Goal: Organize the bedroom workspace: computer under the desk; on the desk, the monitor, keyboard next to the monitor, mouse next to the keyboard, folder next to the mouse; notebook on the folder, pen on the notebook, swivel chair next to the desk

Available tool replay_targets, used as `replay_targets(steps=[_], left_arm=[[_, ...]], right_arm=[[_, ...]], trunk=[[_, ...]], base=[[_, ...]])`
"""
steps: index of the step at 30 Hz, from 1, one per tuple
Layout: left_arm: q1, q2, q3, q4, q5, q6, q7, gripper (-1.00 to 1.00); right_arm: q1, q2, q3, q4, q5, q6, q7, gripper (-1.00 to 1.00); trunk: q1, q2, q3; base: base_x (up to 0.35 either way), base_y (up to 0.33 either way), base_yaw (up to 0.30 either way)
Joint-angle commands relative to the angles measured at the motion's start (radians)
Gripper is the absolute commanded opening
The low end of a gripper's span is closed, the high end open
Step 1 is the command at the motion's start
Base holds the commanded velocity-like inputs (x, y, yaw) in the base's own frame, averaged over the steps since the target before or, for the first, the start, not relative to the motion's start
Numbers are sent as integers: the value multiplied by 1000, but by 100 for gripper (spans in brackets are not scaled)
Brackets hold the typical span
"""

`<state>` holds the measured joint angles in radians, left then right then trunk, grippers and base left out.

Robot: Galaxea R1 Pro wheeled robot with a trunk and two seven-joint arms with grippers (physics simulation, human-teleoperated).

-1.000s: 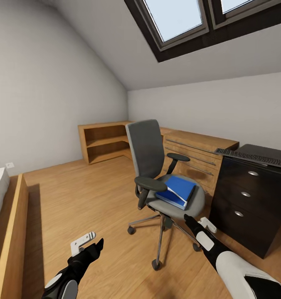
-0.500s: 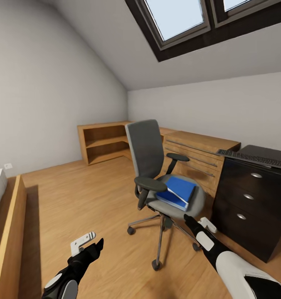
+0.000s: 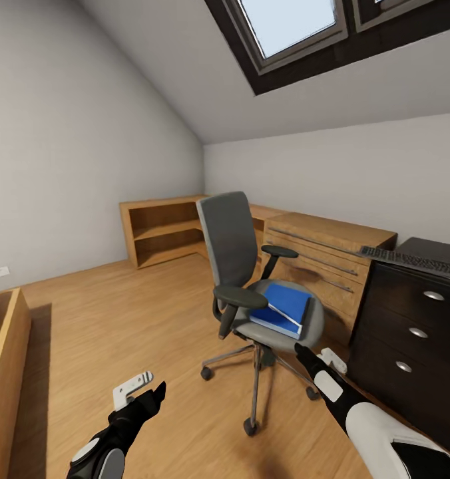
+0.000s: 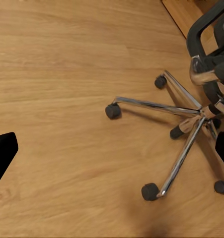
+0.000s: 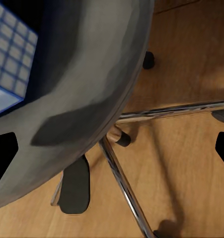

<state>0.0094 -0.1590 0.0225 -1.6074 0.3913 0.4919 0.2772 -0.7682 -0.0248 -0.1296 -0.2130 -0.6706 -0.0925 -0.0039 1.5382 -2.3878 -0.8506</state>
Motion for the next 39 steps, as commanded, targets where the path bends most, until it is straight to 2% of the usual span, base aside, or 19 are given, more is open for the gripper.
replay_targets(steps=[1,14,28,39], left_arm=[[0,-1,1,-1,11,4,6,100],[0,-1,1,-1,11,3,6,100],[0,-1,1,-1,11,3,7,100],[0,-2,1,-1,11,2,7,100]], right_arm=[[0,0,4,1,-11,-3,1,100],[0,2,4,1,-11,-3,1,100],[0,6,4,1,-9,-3,1,100],[0,6,5,0,-11,-3,1,100]], trunk=[[1,0,-1],[1,0,-1],[1,0,-1],[1,0,-1]], base=[[252,0,0],[167,0,0],[252,0,0],[-13,-2,0]])
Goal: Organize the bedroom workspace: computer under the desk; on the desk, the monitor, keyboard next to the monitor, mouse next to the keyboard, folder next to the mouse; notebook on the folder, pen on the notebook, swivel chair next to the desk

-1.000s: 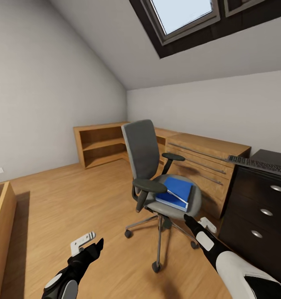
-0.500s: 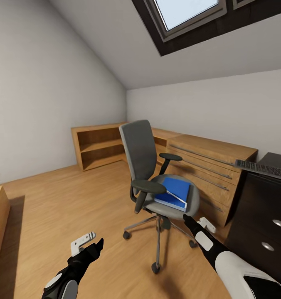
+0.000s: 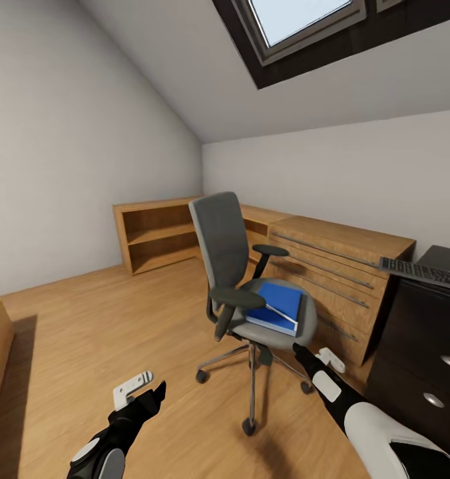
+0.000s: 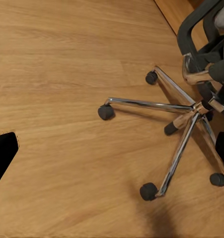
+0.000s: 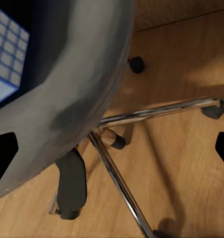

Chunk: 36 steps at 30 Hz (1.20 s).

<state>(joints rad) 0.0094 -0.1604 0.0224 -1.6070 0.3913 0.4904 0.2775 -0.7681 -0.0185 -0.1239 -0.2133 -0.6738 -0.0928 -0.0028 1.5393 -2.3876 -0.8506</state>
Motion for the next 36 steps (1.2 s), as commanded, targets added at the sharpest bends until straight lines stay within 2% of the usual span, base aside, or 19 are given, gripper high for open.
replay_targets(steps=[1,9,16,36], left_arm=[[0,-1,1,-2,11,4,6,100],[0,1,0,-1,11,5,6,100],[0,1,-5,-1,9,11,6,100],[0,1,-6,-1,9,10,6,100]], right_arm=[[0,0,0,0,-7,-2,0,100],[0,0,0,0,-7,-2,0,100],[0,0,-1,0,-7,-2,-1,100],[0,0,0,0,-9,-2,-1,100]], trunk=[[-1,0,-1],[-1,0,-1],[-1,0,-2],[-1,0,-31]], base=[[-221,-40,0],[-15,-4,0],[193,-45,0],[12,-3,0]])
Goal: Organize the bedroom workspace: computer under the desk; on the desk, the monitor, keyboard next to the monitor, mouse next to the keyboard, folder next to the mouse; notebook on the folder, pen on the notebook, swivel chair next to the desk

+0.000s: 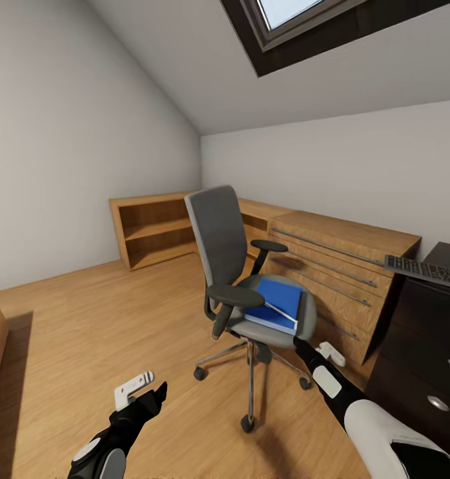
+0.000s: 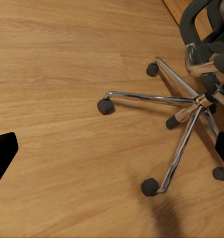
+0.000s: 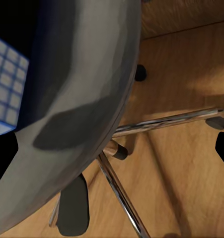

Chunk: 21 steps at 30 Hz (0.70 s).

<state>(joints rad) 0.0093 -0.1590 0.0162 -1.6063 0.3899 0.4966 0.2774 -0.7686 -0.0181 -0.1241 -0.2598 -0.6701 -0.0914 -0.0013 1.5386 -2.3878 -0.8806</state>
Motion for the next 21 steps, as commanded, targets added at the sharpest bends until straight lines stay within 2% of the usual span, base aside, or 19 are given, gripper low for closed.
replay_targets(steps=[1,5,10,13,21], left_arm=[[0,-1,1,-2,11,4,6,100],[0,-1,1,-1,10,2,6,100],[0,-1,1,-1,11,2,6,100],[0,-1,1,-1,11,1,6,100],[0,-1,1,-1,11,1,6,100]], right_arm=[[0,0,0,47,-13,-4,-2,100],[0,0,0,47,-13,-4,-2,100],[0,0,-1,47,-13,-4,-2,100],[0,0,-1,47,-12,-4,-2,100],[0,0,-2,47,-11,-4,-2,100]], trunk=[[0,0,-3],[0,0,-8],[0,0,-10],[0,0,-10],[0,0,-10]], base=[[0,0,0],[0,-11,0],[0,-234,0],[6,-32,0],[177,-5,0]])
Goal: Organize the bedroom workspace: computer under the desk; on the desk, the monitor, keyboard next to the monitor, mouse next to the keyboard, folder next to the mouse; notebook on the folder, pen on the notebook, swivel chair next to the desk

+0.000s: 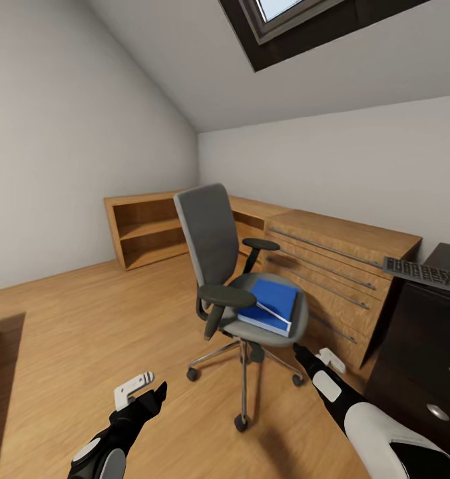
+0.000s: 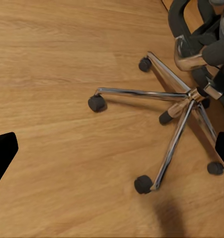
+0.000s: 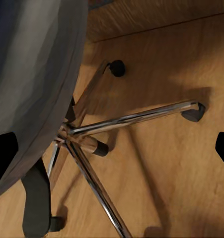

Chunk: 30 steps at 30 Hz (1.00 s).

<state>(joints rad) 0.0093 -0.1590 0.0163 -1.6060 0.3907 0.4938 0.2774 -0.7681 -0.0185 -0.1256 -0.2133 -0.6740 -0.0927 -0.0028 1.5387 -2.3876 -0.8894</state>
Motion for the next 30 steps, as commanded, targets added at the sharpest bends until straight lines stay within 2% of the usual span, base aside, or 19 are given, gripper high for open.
replay_targets(steps=[1,11,16,24,28,29,30], left_arm=[[0,-1,1,-2,11,4,6,100],[0,-1,0,-2,11,4,6,100],[0,-1,-1,-1,11,7,6,100],[0,-1,0,0,12,8,6,100],[0,-1,-1,0,12,8,6,100],[0,-1,-1,0,11,8,6,100],[0,-1,-1,0,11,7,6,100]], right_arm=[[0,0,0,0,-7,-2,0,100],[0,0,0,0,-7,-2,-2,100],[0,-1,0,0,-10,-2,-2,100],[0,-11,-1,-9,-12,-1,13,100],[0,-28,-2,-7,-14,5,95,100],[0,-41,-2,-4,-14,12,153,100],[0,-48,-2,-4,-14,22,182,100]], trunk=[[0,0,-1],[0,0,-1],[0,0,-1],[0,0,-1],[0,0,-1],[0,0,-1],[0,0,-1]], base=[[39,0,0],[109,0,0],[-214,0,0],[-28,0,0],[-3,0,0],[0,0,0],[0,0,0]])
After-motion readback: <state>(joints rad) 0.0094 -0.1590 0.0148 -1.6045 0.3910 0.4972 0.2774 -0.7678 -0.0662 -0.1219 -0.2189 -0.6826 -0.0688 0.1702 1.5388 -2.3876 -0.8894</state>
